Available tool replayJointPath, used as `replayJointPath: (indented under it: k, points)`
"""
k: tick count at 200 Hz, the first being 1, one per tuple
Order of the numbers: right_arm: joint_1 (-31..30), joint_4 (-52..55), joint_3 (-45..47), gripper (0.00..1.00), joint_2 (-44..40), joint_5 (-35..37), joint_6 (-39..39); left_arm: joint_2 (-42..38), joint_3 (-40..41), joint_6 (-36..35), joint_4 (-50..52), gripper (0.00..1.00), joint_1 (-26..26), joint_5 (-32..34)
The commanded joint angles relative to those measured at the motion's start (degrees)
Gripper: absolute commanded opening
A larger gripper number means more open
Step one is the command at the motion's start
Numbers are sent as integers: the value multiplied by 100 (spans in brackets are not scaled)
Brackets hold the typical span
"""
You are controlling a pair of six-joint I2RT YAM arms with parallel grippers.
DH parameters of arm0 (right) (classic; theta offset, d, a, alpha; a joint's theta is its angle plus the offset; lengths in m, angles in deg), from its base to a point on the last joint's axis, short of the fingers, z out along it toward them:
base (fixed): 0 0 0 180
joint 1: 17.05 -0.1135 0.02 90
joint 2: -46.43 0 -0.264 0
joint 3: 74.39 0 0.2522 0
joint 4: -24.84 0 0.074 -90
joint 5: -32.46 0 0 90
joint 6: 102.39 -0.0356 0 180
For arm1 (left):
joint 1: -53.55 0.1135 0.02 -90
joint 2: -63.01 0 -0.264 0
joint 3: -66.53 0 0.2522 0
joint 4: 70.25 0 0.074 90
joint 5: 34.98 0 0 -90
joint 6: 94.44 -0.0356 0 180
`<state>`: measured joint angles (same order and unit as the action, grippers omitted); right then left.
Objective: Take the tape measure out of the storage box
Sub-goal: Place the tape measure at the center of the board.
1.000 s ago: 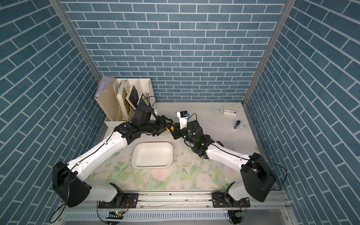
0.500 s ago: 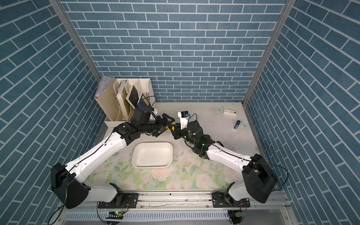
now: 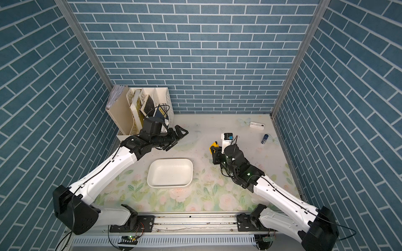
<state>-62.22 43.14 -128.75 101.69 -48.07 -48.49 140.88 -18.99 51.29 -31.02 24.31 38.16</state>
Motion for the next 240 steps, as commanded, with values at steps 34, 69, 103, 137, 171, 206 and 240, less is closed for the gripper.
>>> replayJointPath:
  k: [34,69,103,137,171,206,240]
  points:
    - [334,984,993,0,-828,-1075,-1503,74,-23,-352,264,99,31,247]
    - [641,1055,1546,0,-1084,-2084,-1914,7,5,-438,390,100,31,416]
    - [944,1206,1902,0,-957,-2766,-2103,-52,82,-442,432,99,25,526]
    - [1094,1171,1915,0,-479,-2863,-2004,-42,110,-450,415,99,31,566]
    - [1320,1025,1966,0,-39,-2907,-1849,-35,127,-461,423,99,29,571]
    - [1518,881,2146,0,11,-2906,-1857,-21,207,-463,364,99,31,561]
    - [1593,901,2194,0,63,-2821,-1885,-37,286,-435,274,99,25,518]
